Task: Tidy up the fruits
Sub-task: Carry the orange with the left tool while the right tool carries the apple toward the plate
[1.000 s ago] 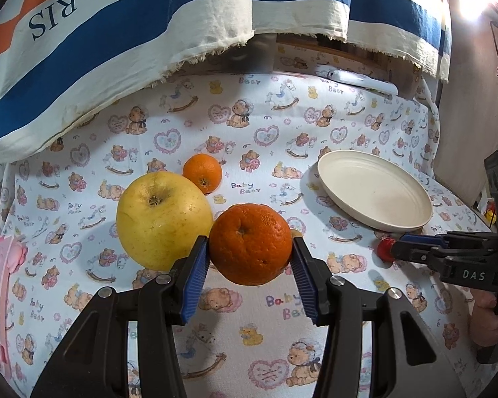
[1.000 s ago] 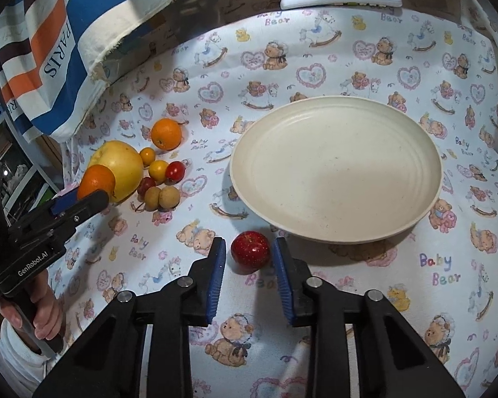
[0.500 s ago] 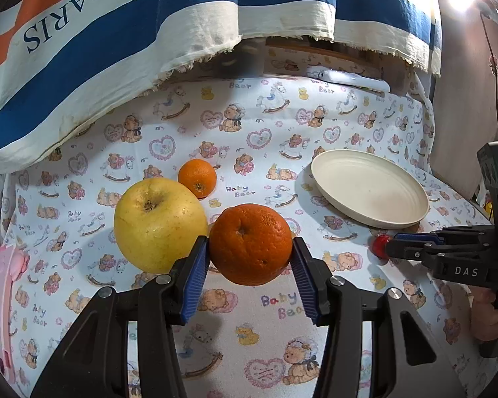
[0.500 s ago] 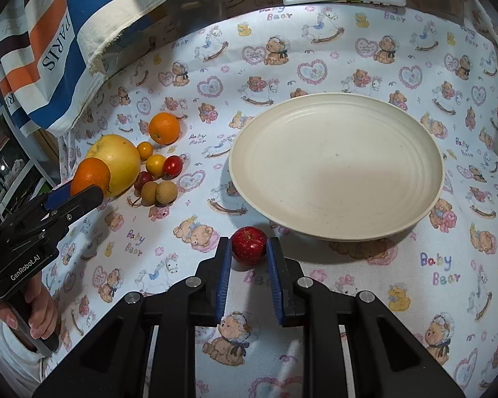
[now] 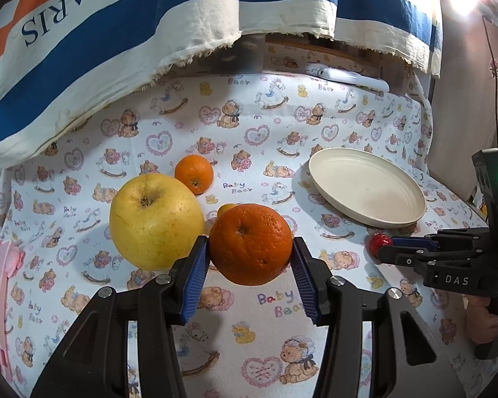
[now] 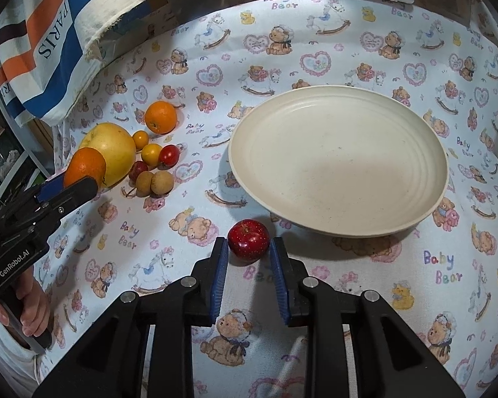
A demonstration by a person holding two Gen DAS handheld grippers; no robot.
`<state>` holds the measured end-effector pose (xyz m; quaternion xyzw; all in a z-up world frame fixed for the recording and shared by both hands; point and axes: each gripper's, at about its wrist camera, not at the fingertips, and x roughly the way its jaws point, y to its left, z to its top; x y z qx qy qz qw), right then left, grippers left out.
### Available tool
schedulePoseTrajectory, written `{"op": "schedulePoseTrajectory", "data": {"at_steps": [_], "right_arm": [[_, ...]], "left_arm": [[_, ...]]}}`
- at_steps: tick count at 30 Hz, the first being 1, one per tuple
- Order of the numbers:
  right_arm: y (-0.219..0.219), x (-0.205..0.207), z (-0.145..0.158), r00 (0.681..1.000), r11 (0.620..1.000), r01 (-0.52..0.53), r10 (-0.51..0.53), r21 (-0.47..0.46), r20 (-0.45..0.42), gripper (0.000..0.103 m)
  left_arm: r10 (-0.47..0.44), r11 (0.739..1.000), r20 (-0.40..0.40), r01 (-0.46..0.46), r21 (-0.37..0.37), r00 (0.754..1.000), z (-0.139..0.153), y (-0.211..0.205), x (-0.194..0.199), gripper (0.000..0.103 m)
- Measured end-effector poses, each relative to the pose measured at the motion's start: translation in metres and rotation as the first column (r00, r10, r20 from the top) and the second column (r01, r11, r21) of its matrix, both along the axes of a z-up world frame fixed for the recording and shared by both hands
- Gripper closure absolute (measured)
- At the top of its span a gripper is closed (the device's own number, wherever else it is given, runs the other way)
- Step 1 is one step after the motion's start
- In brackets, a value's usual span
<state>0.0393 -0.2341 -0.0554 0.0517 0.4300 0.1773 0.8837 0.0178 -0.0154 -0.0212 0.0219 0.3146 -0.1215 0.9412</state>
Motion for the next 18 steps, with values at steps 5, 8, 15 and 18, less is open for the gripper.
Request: {"op": "schedulePoseTrajectory", "data": {"at_steps": [5,8,15,18], "right_arm": [[-0.002,-0.006,0.006,0.999,1.0,-0.003,0.002,0.022,0.044,0.077],[0.001,-0.013,0.013,0.996,1.0,-0.015,0.014,0.007,0.089,0.082],[-0.001,-0.025,0.032,0.985,1.0,-0.02,0.017,0.011,0.172,0.087],[-0.008,-0.023,0.034,0.986,0.999,-0.01,0.001,0.054,0.164,0.087]], "left_arm": [[0.006,1.0,0.006,-0.005,-0.029,1.0,0.005,0.009,0.0,0.055],[0.023,0.999,0.032,-0.022,-0.044,0.999,0.012,0.017,-0.002,0.055],[0.021,0.998,0.107,-0.015,-0.055,0.994,0.029,0.024,-0.013,0.055],[0.018,0.999,0.12,-0.012,-0.048,0.993,0.031,0.022,-0.015,0.055]]}}
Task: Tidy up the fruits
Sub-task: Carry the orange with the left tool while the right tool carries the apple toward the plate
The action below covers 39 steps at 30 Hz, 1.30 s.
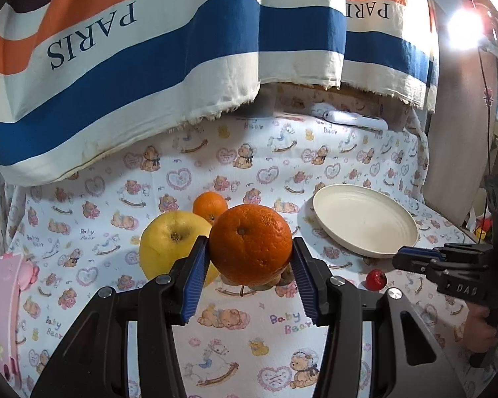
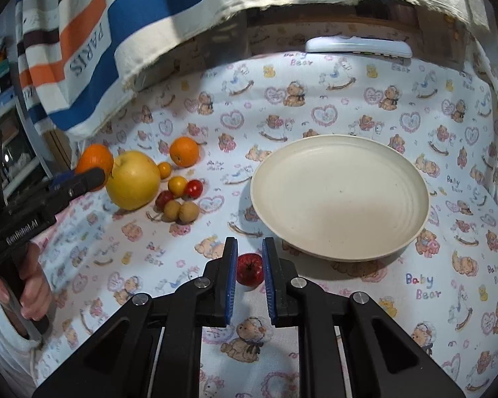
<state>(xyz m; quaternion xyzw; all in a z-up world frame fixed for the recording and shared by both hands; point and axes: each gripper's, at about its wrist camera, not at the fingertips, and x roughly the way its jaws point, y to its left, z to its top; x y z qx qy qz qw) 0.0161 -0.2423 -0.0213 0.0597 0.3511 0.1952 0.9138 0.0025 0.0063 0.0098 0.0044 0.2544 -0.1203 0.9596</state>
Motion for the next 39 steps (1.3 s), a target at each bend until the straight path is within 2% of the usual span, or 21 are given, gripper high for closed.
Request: {"op": "schedulePoseTrajectory", "data": {"at_steps": [2,6,13,17,20,22,27,32,34,36,38,39], "right_arm": [[-0.003,0.004,-0.002,1.0,1.0,0.007,-0.007,0.004,-0.018,0.085],[-0.004,0.01,-0.009,0.999,1.0,0.009,-0.009,0.004,-0.044,0.07],[0.012,0.015,-0.02,0.997,0.999,-0.027,0.024,-0.045,-0.074,0.069],[0.019,0.027,-0.032,0.988,0.996,-0.031,0.019,-0.078,-0.151,0.069],[0.02,0.027,-0.034,0.988,0.996,-0.04,0.027,-0.08,-0.154,0.07],[0.022,0.025,-0.035,0.988,0.994,-0.047,0.031,-0.101,-0.149,0.075],[0.025,0.017,-0.03,0.994,0.989,-0.037,0.021,-0.143,-0.11,0.075],[0.014,0.001,-0.007,0.995,0.988,0.087,-0.081,-0.125,0.057,0.075],[0.004,-0.004,0.003,0.984,0.984,0.146,-0.133,-0.103,0.118,0.075],[-0.006,-0.003,0.01,0.98,0.983,0.17,-0.161,-0.067,0.12,0.075],[-0.021,0.002,0.015,0.98,0.982,0.186,-0.184,-0.02,0.078,0.075],[-0.027,0.005,0.017,0.976,0.977,0.211,-0.21,-0.03,0.055,0.075]], "left_arm": [[-0.002,1.0,-0.001,0.002,0.006,1.0,-0.001,-0.002,0.0,0.055],[-0.004,1.0,-0.008,0.004,0.019,1.0,-0.003,-0.006,0.0,0.055],[0.006,1.0,-0.022,-0.006,0.006,1.0,-0.003,-0.003,0.003,0.055],[0.017,1.0,-0.022,-0.016,0.006,1.0,-0.003,-0.001,0.004,0.055],[0.02,1.0,-0.031,-0.02,0.022,0.999,-0.005,-0.003,0.005,0.055],[0.022,0.999,-0.034,-0.02,0.038,0.999,-0.008,-0.005,0.005,0.055],[0.022,0.997,-0.047,-0.018,0.081,0.999,-0.014,-0.012,0.006,0.055],[-0.02,0.997,-0.058,0.024,0.077,0.998,-0.017,-0.02,0.003,0.055],[-0.063,0.991,-0.074,0.071,0.113,0.995,-0.021,-0.029,0.003,0.055],[-0.081,0.987,-0.069,0.089,0.135,0.994,-0.022,-0.037,0.0,0.055],[-0.111,0.986,-0.065,0.118,0.121,0.992,-0.017,-0.042,-0.003,0.055],[-0.12,0.986,-0.058,0.126,0.111,0.991,-0.013,-0.043,-0.005,0.055]]}}
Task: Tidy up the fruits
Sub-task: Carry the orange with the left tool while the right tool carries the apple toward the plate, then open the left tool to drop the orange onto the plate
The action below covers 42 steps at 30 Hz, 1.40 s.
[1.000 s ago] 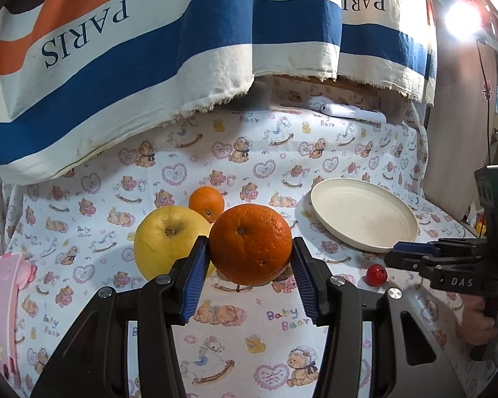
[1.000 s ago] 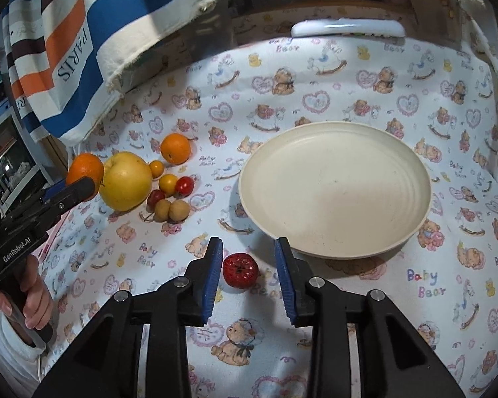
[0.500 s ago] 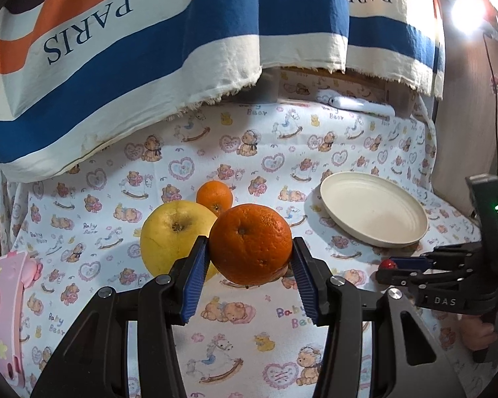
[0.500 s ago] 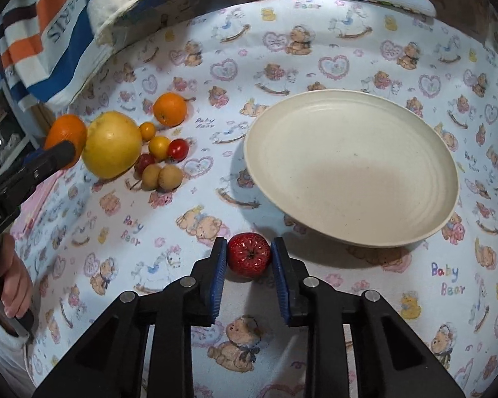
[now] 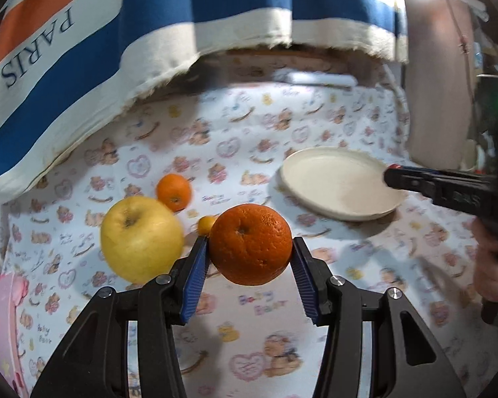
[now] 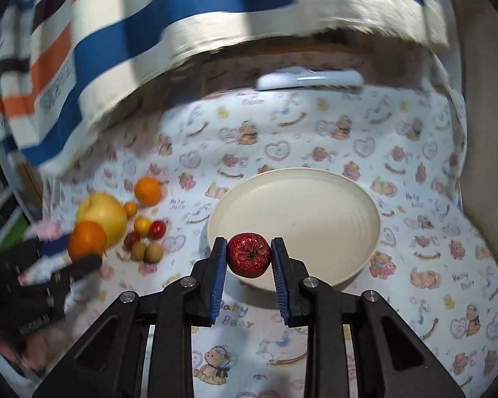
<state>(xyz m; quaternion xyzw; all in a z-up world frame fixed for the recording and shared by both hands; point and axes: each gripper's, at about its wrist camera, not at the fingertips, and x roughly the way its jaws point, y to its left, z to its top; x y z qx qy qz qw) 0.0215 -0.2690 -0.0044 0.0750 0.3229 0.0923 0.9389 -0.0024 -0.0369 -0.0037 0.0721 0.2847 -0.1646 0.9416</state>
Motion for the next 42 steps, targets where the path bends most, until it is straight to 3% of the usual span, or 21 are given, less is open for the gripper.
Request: {"op": "schedulePoseTrajectory", "data": {"at_steps": [5,13,17,24,29,38,42], "right_arm": [[-0.013,0.007,0.007,0.996,0.988,0.093,-0.094,-0.121,-0.004,0.075],[-0.057,0.015,0.015,0.989,0.989,0.147,-0.147,0.002,-0.029,0.075],[-0.065,0.022,0.006,0.98,0.982,0.187,-0.187,-0.004,-0.069,0.075],[-0.062,0.026,-0.002,0.979,0.985,0.171,-0.171,-0.016,-0.11,0.075],[-0.059,0.027,-0.002,0.979,0.987,0.161,-0.162,-0.02,-0.122,0.075],[-0.05,0.033,-0.014,0.979,0.992,0.117,-0.122,-0.041,-0.164,0.075],[-0.044,0.033,-0.017,0.978,0.991,0.104,-0.116,-0.08,-0.17,0.075]], "left_arm": [[0.005,0.999,0.008,-0.005,-0.043,1.0,0.022,-0.008,-0.004,0.055],[-0.06,0.998,0.02,0.06,0.001,0.998,0.039,-0.057,0.017,0.055],[-0.048,0.996,0.023,0.046,0.077,0.999,0.03,-0.086,0.036,0.055],[-0.088,0.992,-0.073,0.095,0.088,0.993,0.006,-0.113,0.06,0.055],[-0.083,0.992,-0.101,0.092,0.092,0.991,-0.008,-0.121,0.063,0.055],[-0.089,0.989,-0.089,0.098,0.107,0.992,-0.02,-0.134,0.067,0.055],[-0.1,0.981,-0.06,0.109,0.161,0.993,-0.027,-0.138,0.061,0.055]]}}
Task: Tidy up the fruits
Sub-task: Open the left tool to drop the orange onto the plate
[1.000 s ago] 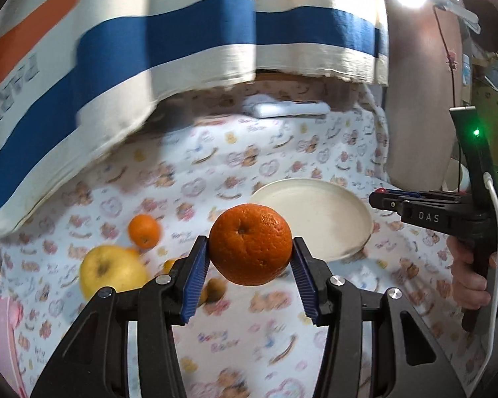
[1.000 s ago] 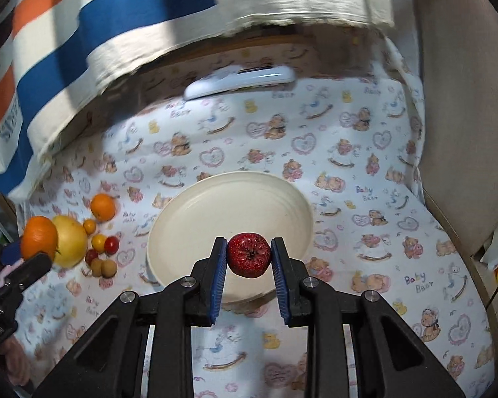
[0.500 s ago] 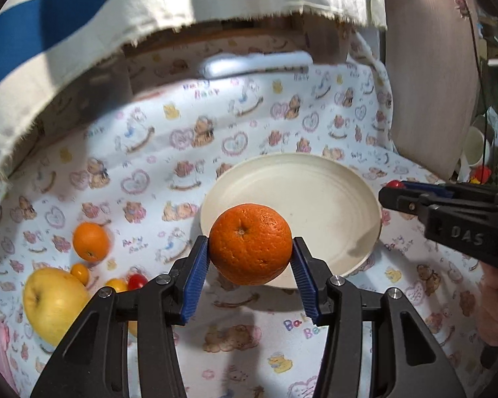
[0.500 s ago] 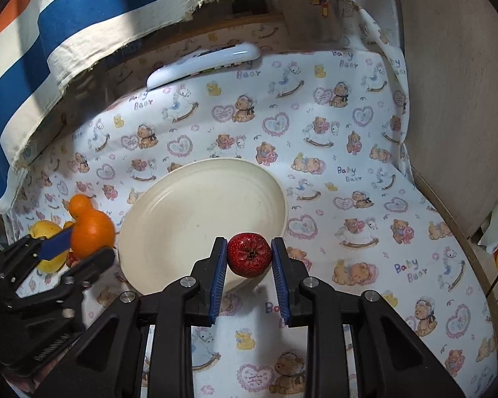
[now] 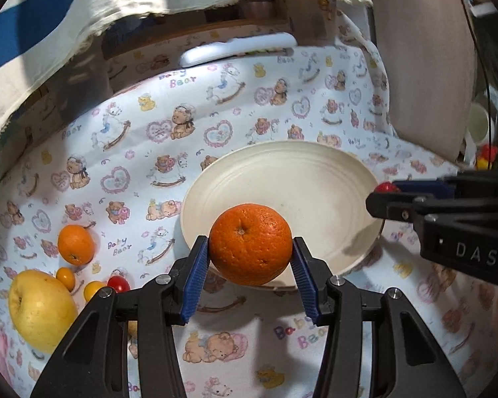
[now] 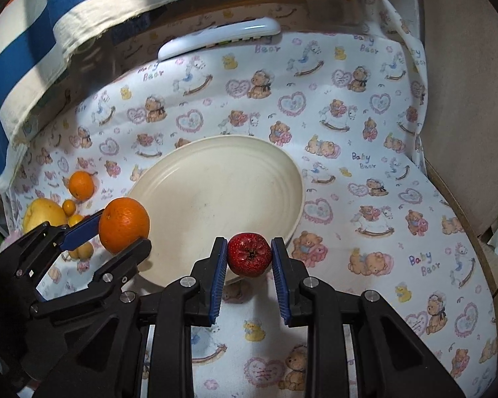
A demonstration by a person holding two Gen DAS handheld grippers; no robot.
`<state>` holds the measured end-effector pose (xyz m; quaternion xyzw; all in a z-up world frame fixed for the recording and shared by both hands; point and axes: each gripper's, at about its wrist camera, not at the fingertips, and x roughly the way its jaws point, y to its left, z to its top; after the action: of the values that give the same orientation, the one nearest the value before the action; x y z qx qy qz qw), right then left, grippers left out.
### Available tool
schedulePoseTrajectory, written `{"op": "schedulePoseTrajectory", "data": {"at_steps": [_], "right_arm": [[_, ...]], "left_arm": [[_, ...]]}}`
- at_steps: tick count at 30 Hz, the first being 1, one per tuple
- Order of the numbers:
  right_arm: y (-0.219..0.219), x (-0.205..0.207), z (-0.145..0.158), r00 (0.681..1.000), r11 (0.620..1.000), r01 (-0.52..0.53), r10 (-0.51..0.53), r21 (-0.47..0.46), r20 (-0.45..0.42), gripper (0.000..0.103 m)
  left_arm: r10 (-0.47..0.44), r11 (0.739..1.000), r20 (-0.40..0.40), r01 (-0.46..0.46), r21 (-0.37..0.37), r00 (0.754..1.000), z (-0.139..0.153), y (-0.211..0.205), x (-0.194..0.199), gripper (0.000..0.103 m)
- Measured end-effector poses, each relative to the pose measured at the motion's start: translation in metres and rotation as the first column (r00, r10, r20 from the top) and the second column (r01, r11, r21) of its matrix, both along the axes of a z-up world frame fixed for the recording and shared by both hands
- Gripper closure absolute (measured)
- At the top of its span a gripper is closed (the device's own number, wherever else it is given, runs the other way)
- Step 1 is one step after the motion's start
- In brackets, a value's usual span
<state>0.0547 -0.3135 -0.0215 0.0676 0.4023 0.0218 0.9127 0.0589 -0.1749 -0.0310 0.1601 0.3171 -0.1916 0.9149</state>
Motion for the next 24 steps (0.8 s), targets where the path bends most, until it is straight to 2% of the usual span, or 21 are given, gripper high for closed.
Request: {"op": "schedulePoseTrajectory", "data": {"at_steps": [6,17,22,24], "right_arm": [[0.0045,0.0011,-0.0037,1.0,1.0,-0.004,0.003,-0.031,-0.01,0.075],[-0.0026,0.003,-0.0028,1.0,1.0,0.014,-0.014,-0.008,-0.011,0.075],[-0.0032,0.0015,-0.0001,1.0,1.0,0.008,-0.008,0.008,-0.004,0.075],[-0.0036,0.0005,0.0016,1.0,1.0,0.005,-0.005,0.014,0.002,0.075]], "left_arm": [[-0.027,1.0,-0.007,0.027,-0.005,1.0,-0.0019,-0.0044,-0.003,0.054],[-0.053,0.998,0.016,0.053,-0.02,0.998,0.001,-0.0052,-0.0088,0.053],[-0.045,0.998,0.019,0.046,-0.034,0.999,0.0024,-0.0028,-0.0089,0.042],[-0.038,0.998,0.023,0.039,-0.049,0.999,0.0039,0.0,-0.0092,0.031]]}}
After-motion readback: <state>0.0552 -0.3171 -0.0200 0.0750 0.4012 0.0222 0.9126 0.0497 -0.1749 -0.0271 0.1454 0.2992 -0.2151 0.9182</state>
